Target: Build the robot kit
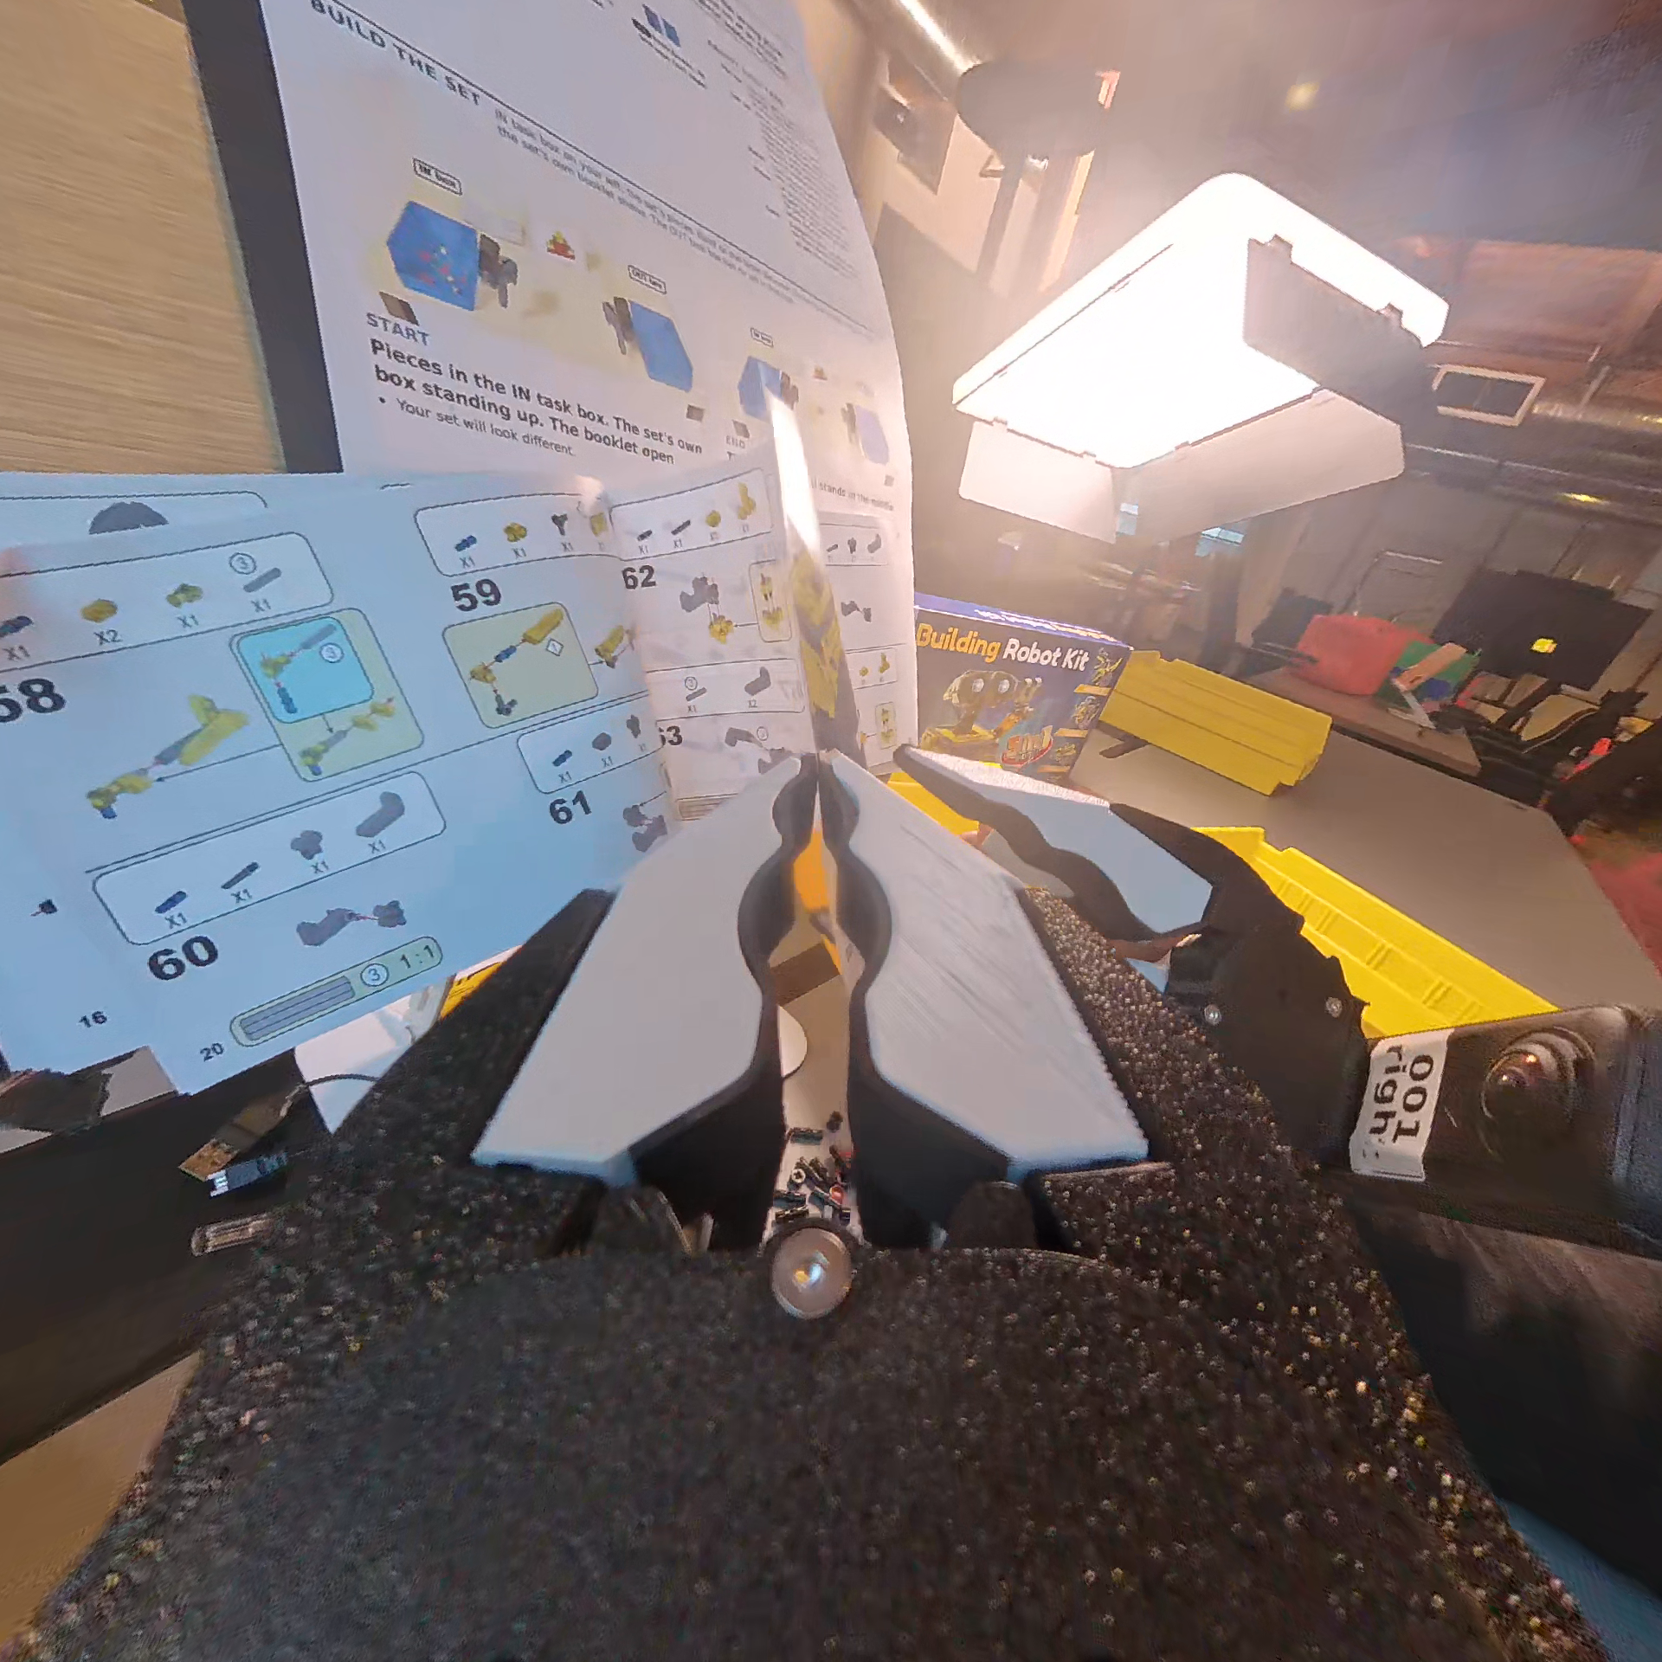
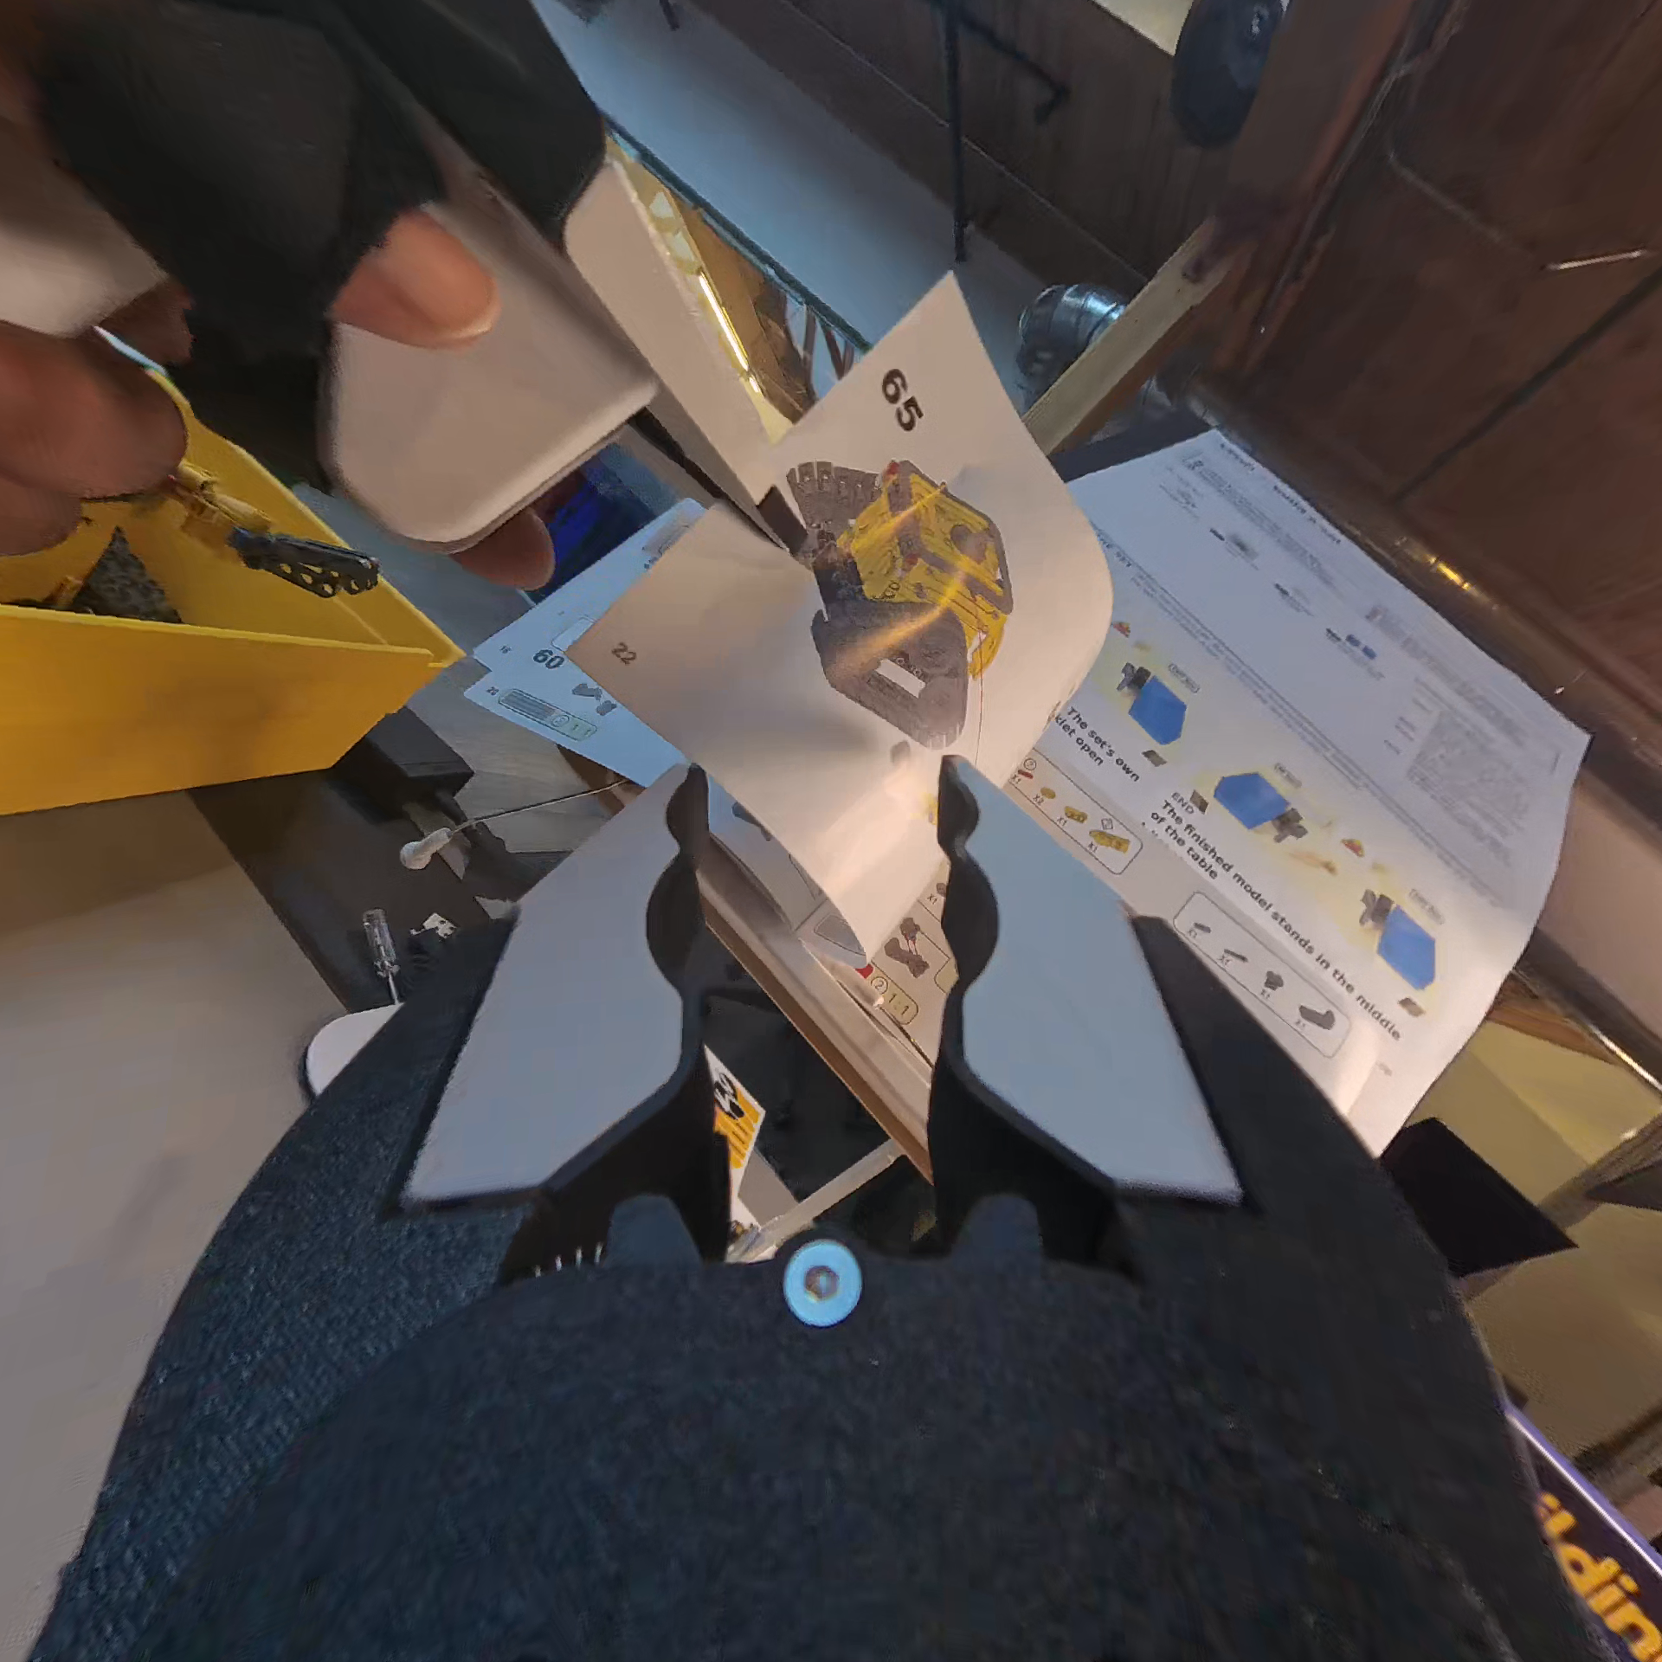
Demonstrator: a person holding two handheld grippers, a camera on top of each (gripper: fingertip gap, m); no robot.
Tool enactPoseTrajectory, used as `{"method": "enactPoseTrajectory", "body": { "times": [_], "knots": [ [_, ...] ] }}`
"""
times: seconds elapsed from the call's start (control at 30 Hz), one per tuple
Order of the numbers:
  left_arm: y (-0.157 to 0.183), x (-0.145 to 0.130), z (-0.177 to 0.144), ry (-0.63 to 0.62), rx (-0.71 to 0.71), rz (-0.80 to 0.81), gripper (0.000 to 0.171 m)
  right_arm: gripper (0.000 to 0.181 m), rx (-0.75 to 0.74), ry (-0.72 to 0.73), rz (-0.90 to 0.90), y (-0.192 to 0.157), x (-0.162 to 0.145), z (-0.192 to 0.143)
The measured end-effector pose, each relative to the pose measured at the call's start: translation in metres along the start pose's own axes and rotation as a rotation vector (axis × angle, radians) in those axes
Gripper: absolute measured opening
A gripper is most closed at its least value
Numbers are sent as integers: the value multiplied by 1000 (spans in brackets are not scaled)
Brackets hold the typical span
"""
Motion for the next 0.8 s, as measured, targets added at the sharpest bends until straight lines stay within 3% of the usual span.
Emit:
{"method": "enactPoseTrajectory", "body": {
  "times": [0.13, 0.17, 0.27, 0.47, 0.6, 0.8],
  "knots": [
    [5, 3, -1, 10, -16, 1, 3, 30, -1, 17, -25, 0, 2, -3],
    [5, 2, 0, 8, -13, 8, 8, 19, -10, 34, -18, 2, 4, -5],
    [2, 1, -1, -3, 4, 34, 23, 10, -38, 51, 21, 13, 0, -7],
    [-29, -16, -2, -135, 161, 96, 36, 5, -87, 16, 254, 56, -31, -8],
    [-60, -46, 3, -296, 318, 101, 41, 1, -107, -33, 406, 81, -60, -7],
    [-78, -57, 11, -265, 428, 109, 44, 1, -109, -64, 488, 92, -81, -7]
  ]
}}
Point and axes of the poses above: each gripper's, where its closed fingertips meet, z out along the fingers, x out of its top, y = z × x across the jaws, the point moved 1 cm from there along -z, back along the fingers, and after that the axes turned 10 degrees about -y, right-handed, at the moved point
